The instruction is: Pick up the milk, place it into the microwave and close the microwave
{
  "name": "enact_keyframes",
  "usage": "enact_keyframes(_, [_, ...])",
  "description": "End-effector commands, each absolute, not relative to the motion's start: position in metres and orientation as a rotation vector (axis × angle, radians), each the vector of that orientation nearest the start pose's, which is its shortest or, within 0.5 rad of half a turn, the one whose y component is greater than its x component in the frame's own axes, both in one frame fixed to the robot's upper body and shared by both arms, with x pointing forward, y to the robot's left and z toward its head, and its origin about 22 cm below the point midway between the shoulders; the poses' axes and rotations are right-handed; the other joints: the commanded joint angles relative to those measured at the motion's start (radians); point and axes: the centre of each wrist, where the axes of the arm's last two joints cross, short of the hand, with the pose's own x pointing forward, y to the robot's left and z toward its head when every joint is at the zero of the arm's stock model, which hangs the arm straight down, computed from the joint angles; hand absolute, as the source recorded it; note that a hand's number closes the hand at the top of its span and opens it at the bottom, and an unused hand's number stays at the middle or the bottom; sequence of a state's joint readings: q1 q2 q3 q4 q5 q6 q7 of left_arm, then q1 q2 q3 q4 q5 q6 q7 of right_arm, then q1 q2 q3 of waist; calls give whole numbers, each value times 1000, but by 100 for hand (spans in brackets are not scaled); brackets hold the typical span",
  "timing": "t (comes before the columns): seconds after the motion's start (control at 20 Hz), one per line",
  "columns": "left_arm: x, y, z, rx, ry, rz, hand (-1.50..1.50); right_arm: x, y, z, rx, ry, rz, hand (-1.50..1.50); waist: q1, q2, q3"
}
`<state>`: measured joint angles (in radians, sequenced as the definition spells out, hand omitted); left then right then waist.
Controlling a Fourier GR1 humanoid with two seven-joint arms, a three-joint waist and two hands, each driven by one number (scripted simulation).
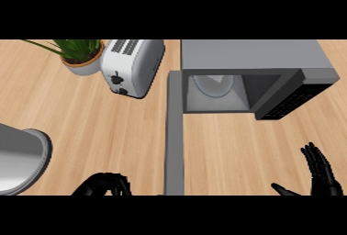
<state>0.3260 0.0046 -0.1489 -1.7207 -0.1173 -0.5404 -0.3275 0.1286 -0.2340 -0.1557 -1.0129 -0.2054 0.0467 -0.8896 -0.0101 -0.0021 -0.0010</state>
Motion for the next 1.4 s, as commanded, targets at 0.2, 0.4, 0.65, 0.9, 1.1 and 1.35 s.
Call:
enact_keyframes(0.2, [193, 172, -43, -365, -1725, -505, 150, 111, -405, -121, -317, -1805, -163, -150, 5, 2, 1])
enact_keyframes(0.4, [231, 161, -31, -448, -1544, -761, 150, 104, -414, -107, -269, -1831, -160, -150, -20, 4, 1])
enact_keyframes(0.65, [227, 124, -55, -534, -1352, -955, 150, 102, -425, -105, -265, -1848, -147, -150, -12, 4, 1])
enact_keyframes(0.9, [228, 88, -68, -587, -1323, -1056, 150, 119, -417, -103, -250, -1892, -166, -150, -6, 4, 1])
enact_keyframes(1.1, [218, 62, -85, -583, -1371, -1064, 150, 118, -423, -88, -209, -1920, -118, -150, -21, 6, -1])
enact_keyframes(1.35, [208, 36, -72, -631, -1483, -957, 150, 123, -412, -79, -96, -1953, -83, -150, -54, 10, -3])
